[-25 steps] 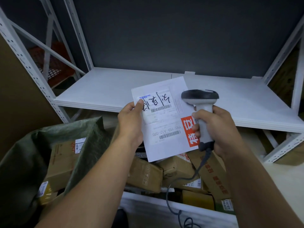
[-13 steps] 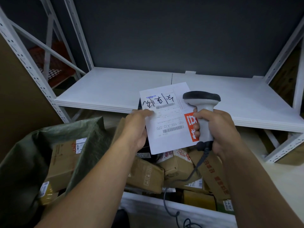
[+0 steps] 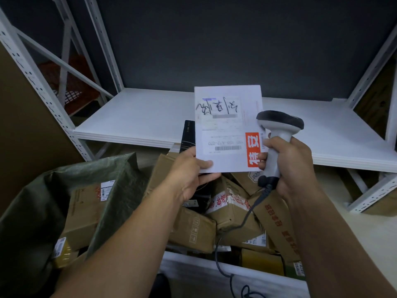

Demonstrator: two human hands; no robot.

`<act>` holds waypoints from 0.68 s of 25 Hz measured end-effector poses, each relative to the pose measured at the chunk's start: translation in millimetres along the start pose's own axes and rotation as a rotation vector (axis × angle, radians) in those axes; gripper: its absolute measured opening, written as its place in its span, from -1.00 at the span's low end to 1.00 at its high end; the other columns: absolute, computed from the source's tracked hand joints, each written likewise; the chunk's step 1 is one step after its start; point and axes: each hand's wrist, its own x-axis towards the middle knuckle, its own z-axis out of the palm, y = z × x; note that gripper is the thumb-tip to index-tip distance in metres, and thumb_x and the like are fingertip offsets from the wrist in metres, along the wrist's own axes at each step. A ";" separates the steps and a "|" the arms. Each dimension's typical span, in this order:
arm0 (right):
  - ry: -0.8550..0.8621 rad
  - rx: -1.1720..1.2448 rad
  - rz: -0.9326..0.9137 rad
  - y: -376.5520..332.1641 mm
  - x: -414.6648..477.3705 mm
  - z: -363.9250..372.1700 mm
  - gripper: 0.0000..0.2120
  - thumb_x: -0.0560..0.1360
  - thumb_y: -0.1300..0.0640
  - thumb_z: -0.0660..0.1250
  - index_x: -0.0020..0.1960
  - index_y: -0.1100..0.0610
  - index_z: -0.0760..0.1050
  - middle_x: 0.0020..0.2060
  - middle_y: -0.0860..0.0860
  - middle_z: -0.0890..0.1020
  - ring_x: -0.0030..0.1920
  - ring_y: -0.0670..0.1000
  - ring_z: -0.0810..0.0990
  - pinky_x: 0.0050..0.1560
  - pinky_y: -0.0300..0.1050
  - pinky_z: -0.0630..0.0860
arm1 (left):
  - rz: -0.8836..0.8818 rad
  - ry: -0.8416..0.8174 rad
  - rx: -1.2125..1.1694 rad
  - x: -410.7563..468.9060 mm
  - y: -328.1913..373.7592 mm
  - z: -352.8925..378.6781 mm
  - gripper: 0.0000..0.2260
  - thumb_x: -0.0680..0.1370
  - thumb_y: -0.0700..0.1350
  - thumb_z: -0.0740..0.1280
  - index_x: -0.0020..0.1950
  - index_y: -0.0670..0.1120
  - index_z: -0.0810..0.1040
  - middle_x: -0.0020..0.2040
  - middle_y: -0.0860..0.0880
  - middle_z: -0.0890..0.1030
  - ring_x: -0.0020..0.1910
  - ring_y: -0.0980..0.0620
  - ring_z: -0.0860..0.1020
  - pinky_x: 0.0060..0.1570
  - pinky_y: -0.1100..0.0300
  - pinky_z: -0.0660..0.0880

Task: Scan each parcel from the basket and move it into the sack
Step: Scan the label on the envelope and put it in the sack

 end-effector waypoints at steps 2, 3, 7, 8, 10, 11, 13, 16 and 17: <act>-0.025 -0.063 -0.033 0.6 -0.1 -0.4 -0.92 0.56 0.25 0.38 0.05 0.16 0.57 -0.15 0.12 0.72 -0.36 -0.02 0.61 -0.38 -0.11 0.56 | 0.045 0.084 -0.014 6.5 -0.8 -2.4 -0.65 0.61 -0.44 0.22 0.27 -0.10 0.57 0.16 -0.07 0.70 0.14 -0.11 0.66 -0.04 0.07 0.67; -0.056 -0.083 -0.039 0.0 -0.8 -0.3 -0.92 0.55 0.24 0.39 0.04 0.16 0.57 -0.17 0.12 0.71 -0.38 -0.02 0.59 -0.40 -0.11 0.52 | 0.070 0.118 -0.014 9.7 -1.4 -4.0 -0.65 0.62 -0.43 0.22 0.27 -0.08 0.57 0.15 -0.06 0.70 0.15 -0.10 0.66 -0.05 0.10 0.66; -0.243 -0.152 -0.016 -4.9 -8.3 2.7 -0.86 0.56 0.19 0.39 0.04 0.27 0.57 -0.27 0.16 0.66 -0.47 0.01 0.46 -0.46 -0.15 0.41 | 0.130 0.232 -0.040 19.4 -5.0 -10.6 -0.68 0.63 -0.40 0.22 0.20 -0.04 0.60 0.18 -0.03 0.68 0.19 -0.07 0.64 0.07 0.06 0.65; -0.281 -0.172 -0.011 -5.8 -10.5 4.0 -0.85 0.57 0.19 0.39 0.02 0.29 0.56 -0.33 0.15 0.62 -0.48 0.01 0.44 -0.48 -0.16 0.39 | 0.135 0.258 -0.057 21.3 -5.5 -12.0 -0.68 0.64 -0.39 0.22 0.16 -0.02 0.61 0.18 -0.03 0.68 0.19 -0.07 0.64 0.12 0.04 0.64; -0.337 -0.229 -0.004 -8.0 -14.5 6.3 -0.86 0.58 0.18 0.38 -0.02 0.28 0.54 -0.39 0.12 0.56 -0.50 0.00 0.42 -0.51 -0.17 0.37 | 0.136 0.304 -0.092 24.9 -6.8 -14.4 -0.68 0.64 -0.39 0.22 0.10 0.00 0.62 0.11 -0.01 0.70 0.16 -0.05 0.64 0.17 0.01 0.63; -0.357 -0.256 0.000 -8.9 -16.0 6.7 -0.86 0.58 0.18 0.37 -0.04 0.26 0.53 -0.40 0.12 0.54 -0.50 0.00 0.42 -0.51 -0.17 0.37 | 0.133 0.319 -0.104 26.7 -7.5 -15.3 -0.68 0.65 -0.39 0.21 0.11 0.00 0.62 0.06 0.01 0.71 0.14 -0.04 0.65 0.18 0.01 0.62; -0.387 -0.290 0.010 -10.5 -17.9 6.0 -0.84 0.59 0.16 0.37 -0.09 0.25 0.52 -0.40 0.12 0.52 -0.50 0.01 0.42 -0.50 -0.17 0.38 | 0.133 0.337 -0.107 29.4 -8.7 -17.1 -0.67 0.65 -0.38 0.21 0.20 -0.03 0.62 0.03 0.03 0.71 0.12 -0.02 0.65 0.19 0.00 0.61; -0.407 -0.313 0.031 -13.9 -19.9 4.1 -0.81 0.59 0.16 0.36 -0.14 0.25 0.51 -0.42 0.12 0.51 -0.50 0.01 0.42 -0.49 -0.15 0.37 | 0.129 0.358 -0.121 31.8 -9.5 -20.1 -0.66 0.66 -0.37 0.21 0.31 -0.06 0.59 0.07 0.00 0.71 0.14 -0.03 0.65 0.17 0.01 0.62; -0.412 -0.312 0.037 -15.2 -20.9 3.7 -0.81 0.59 0.16 0.36 -0.14 0.25 0.51 -0.42 0.12 0.51 -0.50 0.01 0.42 -0.49 -0.15 0.37 | 0.126 0.360 -0.130 32.0 -9.4 -20.5 -0.66 0.66 -0.37 0.21 0.31 -0.06 0.59 0.08 0.00 0.71 0.14 -0.03 0.65 0.15 0.02 0.63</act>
